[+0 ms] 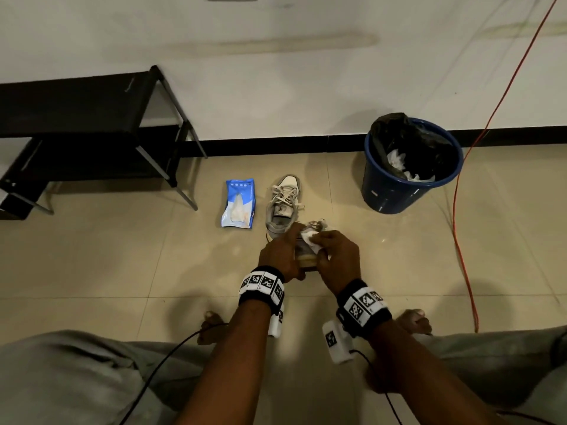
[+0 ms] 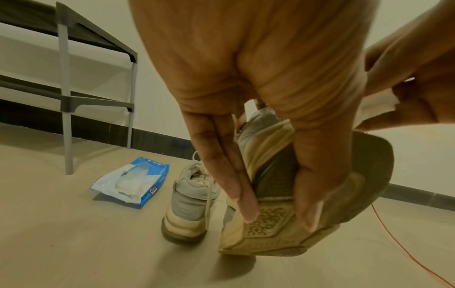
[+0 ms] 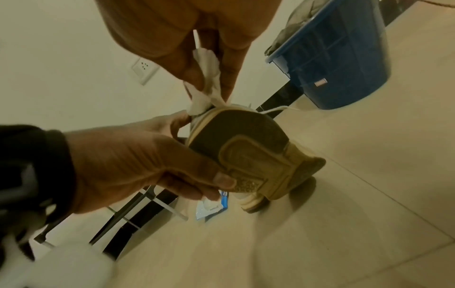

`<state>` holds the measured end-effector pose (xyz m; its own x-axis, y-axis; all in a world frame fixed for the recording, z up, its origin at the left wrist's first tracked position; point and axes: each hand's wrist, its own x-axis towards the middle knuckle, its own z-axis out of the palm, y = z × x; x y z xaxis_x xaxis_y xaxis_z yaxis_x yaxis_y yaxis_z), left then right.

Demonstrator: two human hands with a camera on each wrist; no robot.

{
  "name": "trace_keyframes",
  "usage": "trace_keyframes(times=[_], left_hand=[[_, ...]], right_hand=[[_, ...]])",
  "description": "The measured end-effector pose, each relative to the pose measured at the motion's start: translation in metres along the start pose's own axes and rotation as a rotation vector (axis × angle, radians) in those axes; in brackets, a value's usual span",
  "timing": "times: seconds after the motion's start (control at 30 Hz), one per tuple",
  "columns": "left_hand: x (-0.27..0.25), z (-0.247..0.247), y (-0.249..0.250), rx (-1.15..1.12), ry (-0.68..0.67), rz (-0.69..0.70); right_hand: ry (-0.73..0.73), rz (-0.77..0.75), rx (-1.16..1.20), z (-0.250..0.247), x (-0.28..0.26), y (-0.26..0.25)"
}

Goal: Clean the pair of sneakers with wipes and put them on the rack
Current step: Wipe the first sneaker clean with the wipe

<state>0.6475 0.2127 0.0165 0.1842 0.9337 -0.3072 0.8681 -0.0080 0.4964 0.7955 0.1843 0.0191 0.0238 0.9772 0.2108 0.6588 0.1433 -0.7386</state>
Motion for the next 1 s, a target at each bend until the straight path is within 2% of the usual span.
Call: trace_keyframes(times=[0.07, 0.17, 0.2, 0.3, 0.33, 0.43, 0.47, 0.5, 0.57, 0.6, 0.7, 0.8, 0.9, 0.93, 1.0], left_hand=[[0.005, -0.006, 0.002, 0.007, -0.028, 0.029], [0.014, -0.019, 0.006, 0.039, -0.083, 0.099], [0.016, -0.021, 0.007, 0.037, -0.087, 0.106], [0.019, -0.023, 0.014, -0.006, -0.063, 0.096], [0.021, -0.020, 0.017, -0.042, -0.043, 0.099], [0.027, -0.011, 0.022, -0.103, -0.006, 0.123], [0.027, -0.007, 0.024, -0.112, 0.002, 0.132], [0.026, -0.002, 0.025, -0.137, 0.016, 0.141], [0.025, 0.003, 0.026, -0.179, 0.027, 0.137], [0.025, 0.004, 0.025, -0.196, 0.026, 0.135], [0.026, -0.002, 0.018, -0.224, 0.025, 0.117], [0.027, -0.003, 0.009, -0.248, 0.034, 0.080], [0.023, -0.005, 0.003, -0.267, 0.016, 0.067], [0.024, -0.004, 0.001, -0.273, 0.020, 0.064], [0.025, -0.005, -0.002, -0.290, 0.054, 0.045]], right_hand=[[0.008, -0.041, 0.006, 0.000, -0.010, -0.004], [-0.075, -0.118, -0.058, 0.000, -0.011, -0.008], [-0.043, -0.103, -0.055, 0.002, -0.006, -0.001], [0.162, 0.262, 0.106, 0.000, 0.015, 0.017], [0.200, 0.285, 0.111, 0.001, 0.016, 0.015], [0.049, 0.027, -0.037, -0.001, 0.004, -0.005], [0.017, -0.007, -0.087, -0.005, 0.006, -0.001], [0.034, 0.057, -0.098, -0.009, 0.010, 0.007], [0.161, 0.235, -0.104, -0.013, 0.025, 0.021], [0.168, 0.265, -0.076, -0.013, 0.026, 0.024], [-0.020, 0.096, -0.123, -0.011, 0.021, 0.020], [0.057, 0.175, -0.173, -0.016, 0.019, 0.028], [-0.026, -0.011, -0.219, -0.012, 0.006, 0.024], [-0.029, -0.008, -0.215, -0.012, 0.005, 0.025], [0.038, 0.099, -0.163, -0.013, 0.007, 0.026]])
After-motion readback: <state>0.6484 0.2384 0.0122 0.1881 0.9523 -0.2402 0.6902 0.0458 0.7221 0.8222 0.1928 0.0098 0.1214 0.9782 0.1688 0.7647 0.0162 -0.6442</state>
